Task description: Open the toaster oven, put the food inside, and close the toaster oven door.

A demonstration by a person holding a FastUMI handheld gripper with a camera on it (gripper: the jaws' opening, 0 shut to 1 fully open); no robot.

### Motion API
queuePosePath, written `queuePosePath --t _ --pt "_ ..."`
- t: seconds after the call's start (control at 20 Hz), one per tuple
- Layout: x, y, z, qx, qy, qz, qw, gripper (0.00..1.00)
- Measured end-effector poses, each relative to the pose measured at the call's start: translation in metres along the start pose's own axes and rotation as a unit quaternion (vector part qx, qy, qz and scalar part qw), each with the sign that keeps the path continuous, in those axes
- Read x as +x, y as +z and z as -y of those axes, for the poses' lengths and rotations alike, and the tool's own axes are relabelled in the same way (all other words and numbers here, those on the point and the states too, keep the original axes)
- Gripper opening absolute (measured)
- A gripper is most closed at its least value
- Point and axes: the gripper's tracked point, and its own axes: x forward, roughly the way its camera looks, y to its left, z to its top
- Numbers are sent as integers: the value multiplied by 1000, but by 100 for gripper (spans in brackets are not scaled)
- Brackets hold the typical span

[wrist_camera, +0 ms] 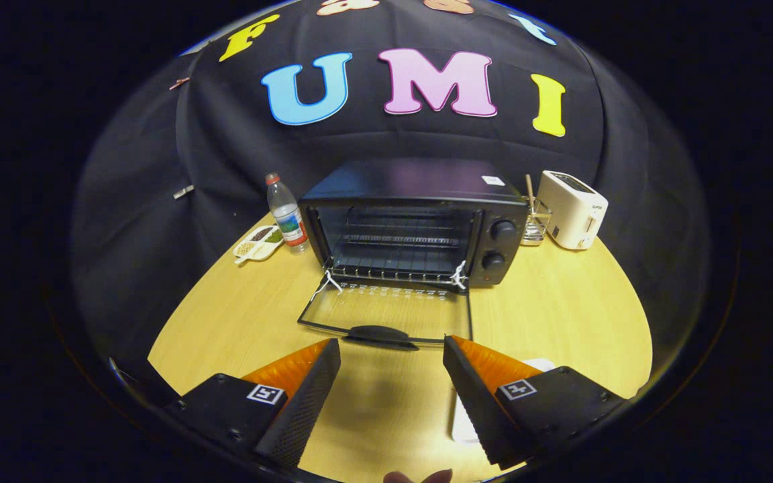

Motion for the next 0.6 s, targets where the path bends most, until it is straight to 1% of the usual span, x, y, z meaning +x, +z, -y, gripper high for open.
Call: queuePosePath --t 0.15,0.3,0.45,0.6 --pt "-26 24 49 1 -8 8 1000 100" --pt "-42 31 99 7 -22 -7 1000 100" --pt "-53 23 142 26 -26 -39 999 99" --pt "-53 0 178 50 -25 -89 994 99"
